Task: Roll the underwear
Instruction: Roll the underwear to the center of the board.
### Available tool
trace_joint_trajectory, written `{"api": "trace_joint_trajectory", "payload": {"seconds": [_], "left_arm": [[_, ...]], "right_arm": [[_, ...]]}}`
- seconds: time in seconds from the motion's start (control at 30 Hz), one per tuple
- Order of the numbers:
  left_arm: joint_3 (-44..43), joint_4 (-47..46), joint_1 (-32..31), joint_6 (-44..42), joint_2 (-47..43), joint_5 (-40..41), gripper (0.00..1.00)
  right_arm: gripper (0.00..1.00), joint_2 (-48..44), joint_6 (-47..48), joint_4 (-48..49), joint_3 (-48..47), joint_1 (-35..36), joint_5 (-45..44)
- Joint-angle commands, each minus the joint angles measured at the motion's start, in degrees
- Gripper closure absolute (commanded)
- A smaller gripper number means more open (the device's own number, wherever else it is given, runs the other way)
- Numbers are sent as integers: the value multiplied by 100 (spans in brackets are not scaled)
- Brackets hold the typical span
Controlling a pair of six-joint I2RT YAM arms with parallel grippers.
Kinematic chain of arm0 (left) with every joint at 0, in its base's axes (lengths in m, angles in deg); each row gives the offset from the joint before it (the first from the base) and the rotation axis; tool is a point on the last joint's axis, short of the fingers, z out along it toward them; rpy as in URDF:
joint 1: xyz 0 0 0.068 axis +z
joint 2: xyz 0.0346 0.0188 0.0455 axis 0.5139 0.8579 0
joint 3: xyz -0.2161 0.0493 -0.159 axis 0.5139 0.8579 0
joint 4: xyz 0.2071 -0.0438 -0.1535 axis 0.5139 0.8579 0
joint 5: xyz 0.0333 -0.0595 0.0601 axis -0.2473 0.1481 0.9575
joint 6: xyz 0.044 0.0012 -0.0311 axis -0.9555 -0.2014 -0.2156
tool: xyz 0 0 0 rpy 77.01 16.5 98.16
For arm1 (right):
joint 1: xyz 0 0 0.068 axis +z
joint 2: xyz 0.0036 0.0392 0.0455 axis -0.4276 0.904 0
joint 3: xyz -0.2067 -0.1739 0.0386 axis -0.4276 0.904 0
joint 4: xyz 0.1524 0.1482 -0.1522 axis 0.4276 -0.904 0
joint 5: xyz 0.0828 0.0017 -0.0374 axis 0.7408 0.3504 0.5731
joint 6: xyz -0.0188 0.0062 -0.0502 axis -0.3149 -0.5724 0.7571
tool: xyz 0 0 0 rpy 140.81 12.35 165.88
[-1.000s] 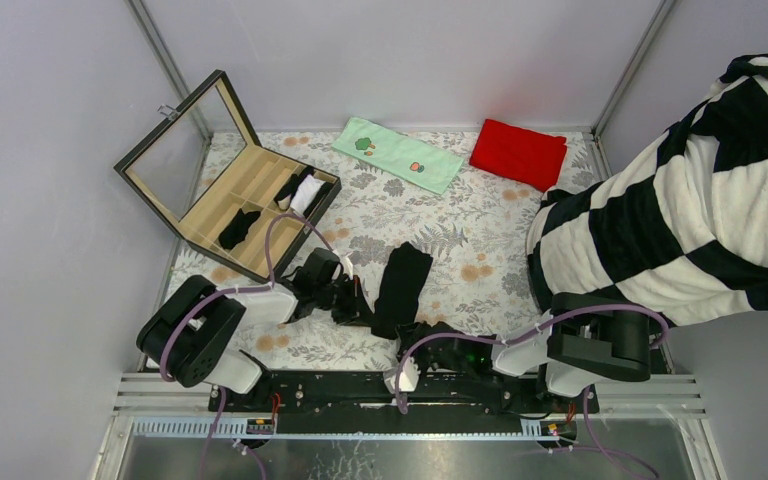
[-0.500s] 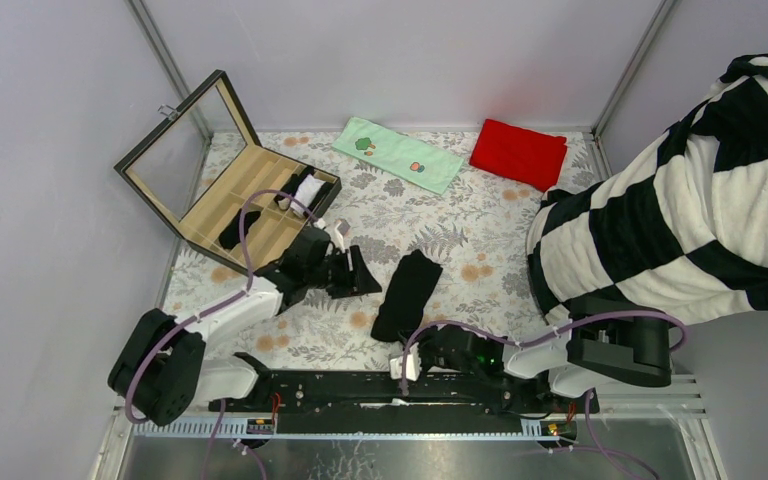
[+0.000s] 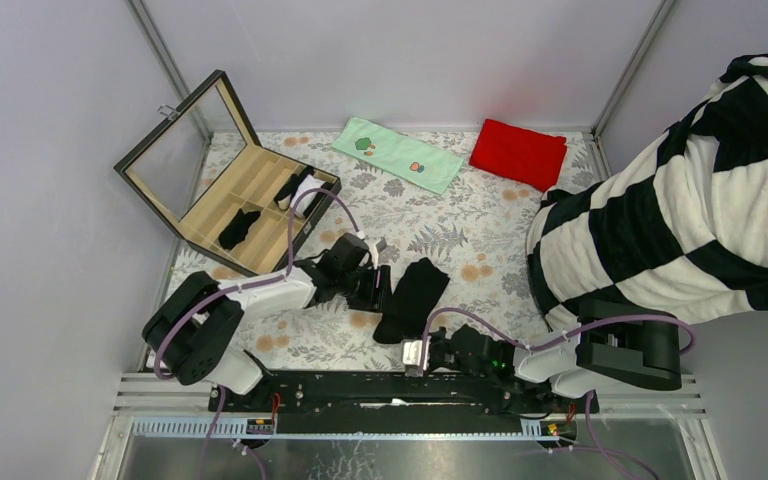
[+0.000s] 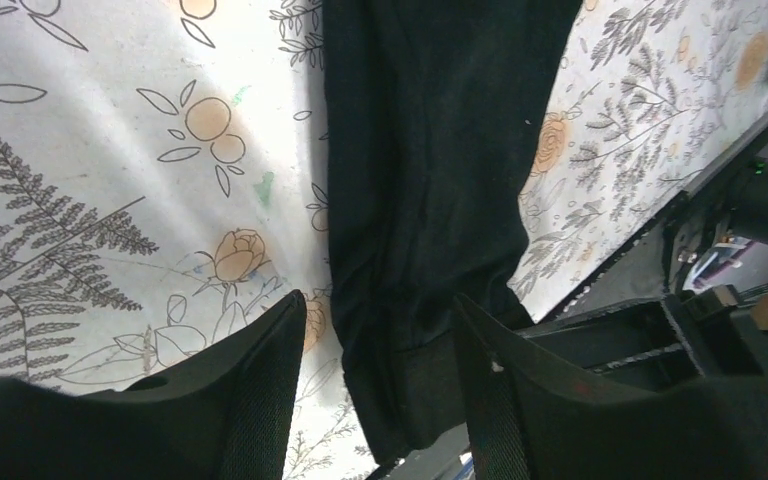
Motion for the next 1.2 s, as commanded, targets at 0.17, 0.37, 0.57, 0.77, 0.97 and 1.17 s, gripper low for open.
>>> {"api": "trace_joint_trajectory", "payload": {"seconds": [0.17,0.37,0.57,0.77,0.97,1.17], "left_arm": [[-231,440,-175,-553,452,415,49],[-298,702,-355,-663,608,718,54],[-213,747,-521,-570,671,933,57],[-379,842,-420,-158,-193,1601,54],[-364,-75,-149,75,-1031,1185,53],[-23,-1175,-231,531,-558,-145,60]], "right_arm": [[100,-207,-764,818,291,25,-429],[100,-404,-1271,656,298,25,-932],[98,-607,-1817,514,367,25,-1223],[99,-816,-1781,218,404,25,-1237],[99,-1051,-1830,-61,427,25,-1314],[99,-1219,-1865,-339,393,25,-1368]]}}
